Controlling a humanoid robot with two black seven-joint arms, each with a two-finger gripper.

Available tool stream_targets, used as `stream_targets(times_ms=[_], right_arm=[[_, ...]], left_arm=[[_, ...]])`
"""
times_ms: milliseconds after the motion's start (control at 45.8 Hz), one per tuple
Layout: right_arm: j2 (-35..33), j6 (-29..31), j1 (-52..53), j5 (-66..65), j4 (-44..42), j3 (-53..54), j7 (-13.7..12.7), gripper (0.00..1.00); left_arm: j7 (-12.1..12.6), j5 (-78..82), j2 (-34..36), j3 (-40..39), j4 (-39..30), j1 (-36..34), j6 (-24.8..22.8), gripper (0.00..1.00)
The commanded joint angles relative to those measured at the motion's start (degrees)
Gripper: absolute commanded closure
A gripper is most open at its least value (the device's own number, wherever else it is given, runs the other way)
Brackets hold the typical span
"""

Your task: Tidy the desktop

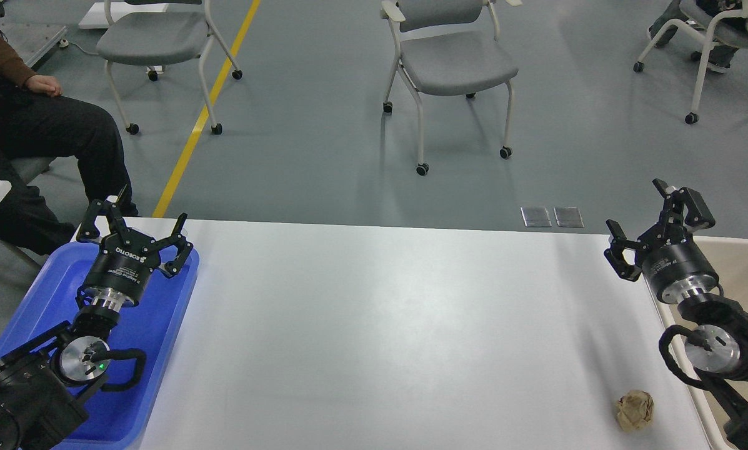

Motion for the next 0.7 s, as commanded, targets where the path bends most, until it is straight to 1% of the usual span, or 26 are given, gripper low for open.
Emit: stream_targets(times_ms=[0,219,350,525,678], right_arm=[[0.1,0.0,0.1,0.0,-0.5,0.1,0.1,0.0],[0.2,0.0,0.1,0.0,-0.7,0.7,0.2,0.0],[-0.9,0.0,0.1,0.1,-0.6,0.8,0.3,0.0],[-2.7,0.0,-0.2,0.3,-0.6,0.8,1.1,0.0],[-2.3,-0.2,0.1,1.1,-0.7,0.8,1.1,0.0]], left_arm=[[0.0,0.0,0.0,0.1,0.0,0.0,0.0,0.02],[0.0,0.0,0.0,0.2,0.0,-0.2,0.1,0.02],[0.0,0.0,0.0,0.2,0.0,-0.2,0.1,0.02],[0.0,0.0,0.0,0.2,0.0,-0.2,0.1,0.02],[0.1,0.0,0.0,0.2,0.0,-0.2,0.1,0.02]])
